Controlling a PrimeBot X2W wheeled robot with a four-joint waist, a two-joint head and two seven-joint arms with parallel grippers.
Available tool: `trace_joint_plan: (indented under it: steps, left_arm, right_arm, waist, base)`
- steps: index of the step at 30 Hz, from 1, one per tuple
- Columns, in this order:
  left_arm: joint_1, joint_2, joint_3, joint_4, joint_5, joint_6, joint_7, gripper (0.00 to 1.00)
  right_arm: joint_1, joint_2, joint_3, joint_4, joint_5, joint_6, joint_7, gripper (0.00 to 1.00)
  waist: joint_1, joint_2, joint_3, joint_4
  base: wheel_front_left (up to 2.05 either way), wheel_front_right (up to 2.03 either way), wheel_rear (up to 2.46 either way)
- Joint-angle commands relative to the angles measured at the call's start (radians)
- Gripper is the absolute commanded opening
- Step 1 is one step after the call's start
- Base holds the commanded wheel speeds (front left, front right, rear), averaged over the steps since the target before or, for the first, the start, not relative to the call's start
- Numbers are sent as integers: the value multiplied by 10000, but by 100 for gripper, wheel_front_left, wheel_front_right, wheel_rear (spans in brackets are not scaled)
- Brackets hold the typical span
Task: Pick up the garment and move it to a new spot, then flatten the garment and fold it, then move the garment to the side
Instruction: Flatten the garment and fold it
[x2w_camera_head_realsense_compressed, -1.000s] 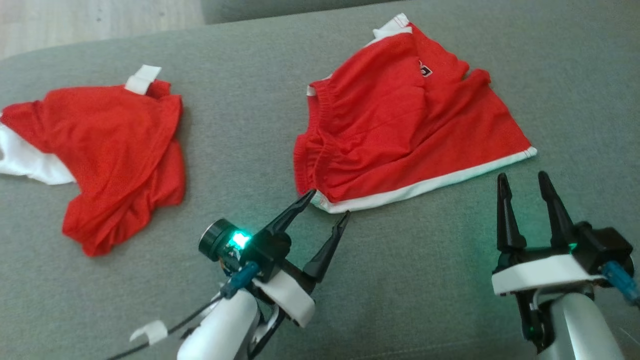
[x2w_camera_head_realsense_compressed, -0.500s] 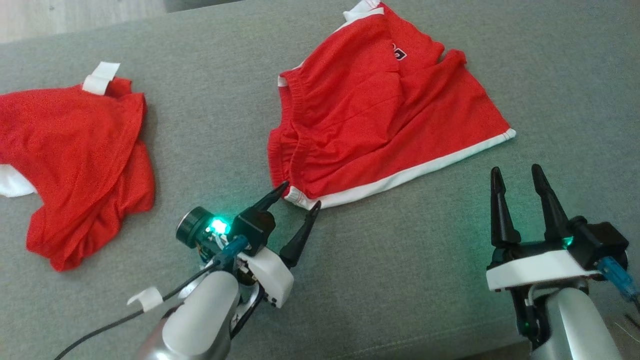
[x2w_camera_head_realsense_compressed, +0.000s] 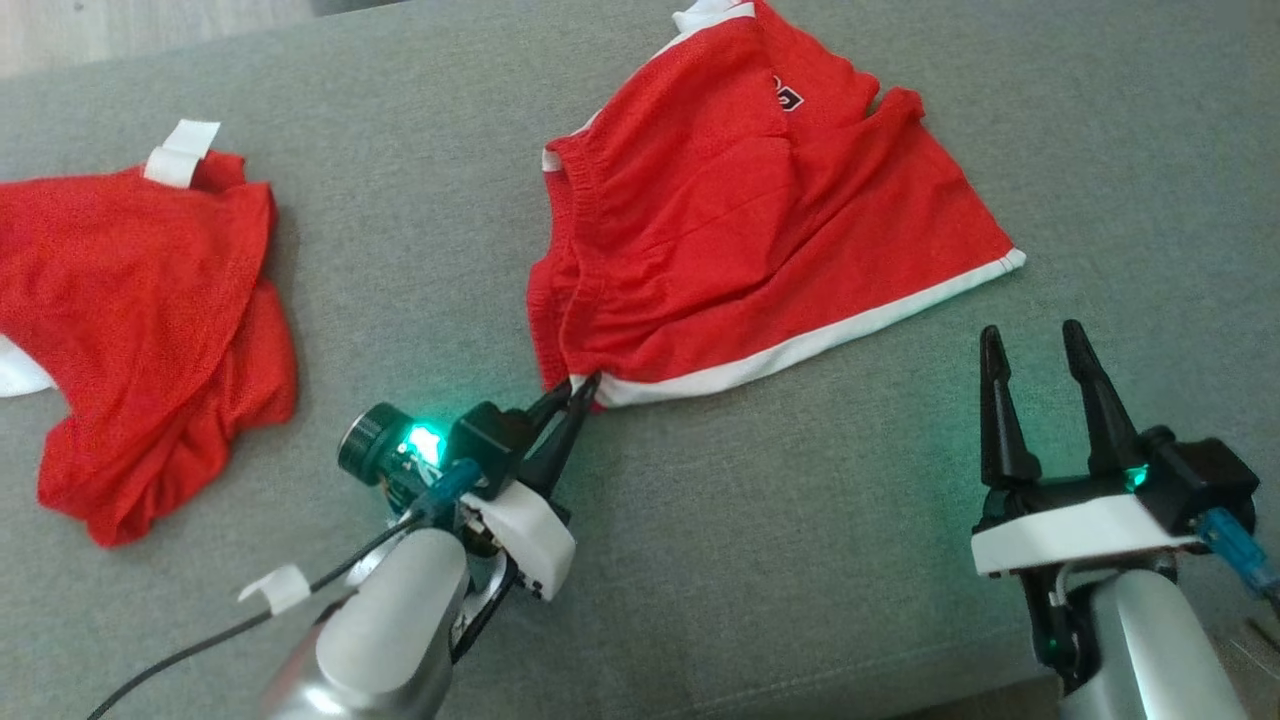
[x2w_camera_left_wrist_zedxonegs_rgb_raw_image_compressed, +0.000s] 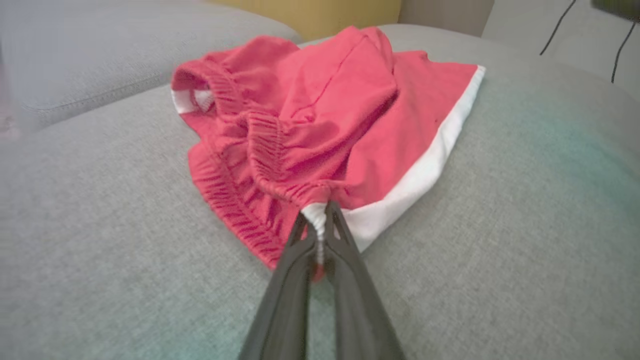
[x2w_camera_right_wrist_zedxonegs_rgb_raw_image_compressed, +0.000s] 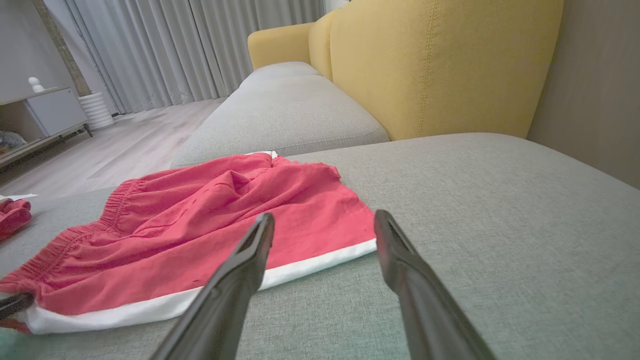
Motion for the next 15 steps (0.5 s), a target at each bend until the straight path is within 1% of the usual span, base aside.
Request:
trace_joint_plan:
  steps: [1, 7, 10, 15]
  left_arm:
    - [-363, 124, 299, -366, -138, 103, -351, 0]
    - [-82, 78, 298, -925, -224, 264, -910, 0]
    - [49, 88, 274, -1248, -255, 324, -1014, 0]
    - [190, 82, 186, -1587, -313, 361, -1045, 0]
  right_arm:
    - [-355, -45, 157, -198, -43, 65, -108, 100]
    - [-527, -45, -457, 609, -358, 65, -17, 100]
    - [-814, -45, -835, 1082, -598, 65, 365, 100]
    - [-1466, -45, -1802, 1888, -1143, 65, 1235, 100]
  waist:
    - [-1, 0, -38, 89]
    - [-1, 0, -187, 502]
    - [-1, 0, -209, 693]
    - [-1, 0, -229, 950]
  base:
    - [0, 0, 0]
    - [0, 0, 0]
    - [0, 0, 0]
    - [0, 0, 0]
